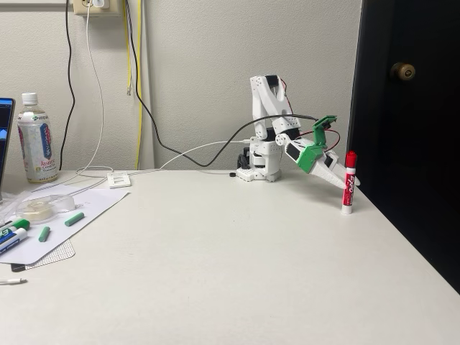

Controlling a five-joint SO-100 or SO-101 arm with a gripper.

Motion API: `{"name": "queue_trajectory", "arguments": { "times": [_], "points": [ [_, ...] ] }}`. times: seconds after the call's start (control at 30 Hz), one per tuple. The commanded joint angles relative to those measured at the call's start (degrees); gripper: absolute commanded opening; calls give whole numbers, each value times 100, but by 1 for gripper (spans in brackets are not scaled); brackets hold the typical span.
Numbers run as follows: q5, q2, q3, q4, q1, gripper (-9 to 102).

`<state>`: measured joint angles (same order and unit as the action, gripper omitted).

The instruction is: Pick up the red marker.

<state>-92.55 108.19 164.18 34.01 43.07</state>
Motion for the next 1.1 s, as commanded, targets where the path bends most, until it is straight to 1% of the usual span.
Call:
{"name": "queue_trajectory", "arguments": {
  "times": [0.0,0.4,0.8,1.07],
  "points": [
    [53,-79,-325,132,70,31],
    [114,-255,-387,483,44,30],
    [132,-457,-492,668,9,30],
    [141,-439,-501,633,-9,26]
  ]
}}
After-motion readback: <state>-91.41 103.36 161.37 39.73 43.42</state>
